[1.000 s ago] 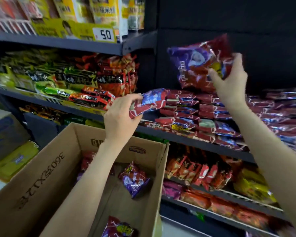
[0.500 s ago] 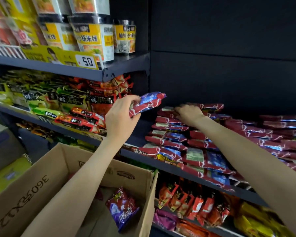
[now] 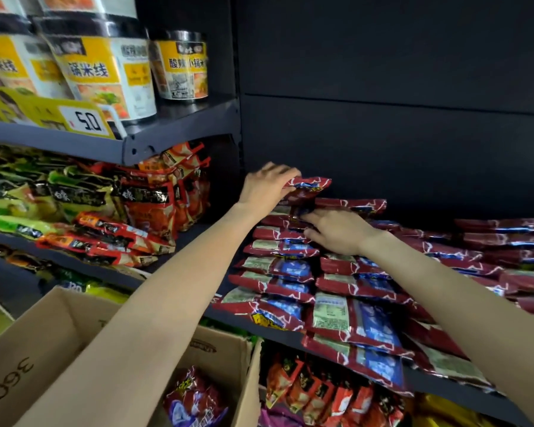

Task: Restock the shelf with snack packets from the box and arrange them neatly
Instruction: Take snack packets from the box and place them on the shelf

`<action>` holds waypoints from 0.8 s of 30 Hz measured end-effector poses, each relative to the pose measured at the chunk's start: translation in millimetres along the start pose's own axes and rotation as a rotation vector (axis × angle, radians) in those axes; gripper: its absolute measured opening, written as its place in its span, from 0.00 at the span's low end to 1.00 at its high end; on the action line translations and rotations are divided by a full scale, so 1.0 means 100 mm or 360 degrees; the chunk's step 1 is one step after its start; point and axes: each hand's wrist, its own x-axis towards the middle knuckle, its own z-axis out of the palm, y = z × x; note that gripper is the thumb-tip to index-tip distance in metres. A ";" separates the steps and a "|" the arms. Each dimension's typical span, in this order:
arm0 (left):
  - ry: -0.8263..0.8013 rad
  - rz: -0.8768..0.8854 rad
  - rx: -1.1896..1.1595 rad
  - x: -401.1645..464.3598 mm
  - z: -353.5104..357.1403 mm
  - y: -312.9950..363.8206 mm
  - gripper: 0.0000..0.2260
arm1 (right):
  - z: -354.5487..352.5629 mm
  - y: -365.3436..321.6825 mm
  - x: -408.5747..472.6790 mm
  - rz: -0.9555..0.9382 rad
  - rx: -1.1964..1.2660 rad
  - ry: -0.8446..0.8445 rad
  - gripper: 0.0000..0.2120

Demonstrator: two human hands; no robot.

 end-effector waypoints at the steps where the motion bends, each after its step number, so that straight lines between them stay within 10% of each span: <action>1: -0.0114 -0.0016 0.0038 0.05 0.06 0.01 0.16 | 0.00 0.00 0.00 0.0001 -0.0005 0.0011 0.23; 8: -0.1004 -0.0186 -0.0454 0.10 0.23 0.00 0.23 | -0.01 0.05 0.00 0.0036 0.0083 0.0066 0.23; 17: 0.0289 0.0092 -0.0303 -0.74 -0.50 0.22 0.11 | -0.40 -0.48 -0.51 0.0043 -0.0072 0.0760 0.13; 24: 0.0390 0.0183 -0.0220 -2.17 -1.18 -0.03 0.08 | -0.24 -1.63 -1.13 0.0072 0.0449 0.1062 0.07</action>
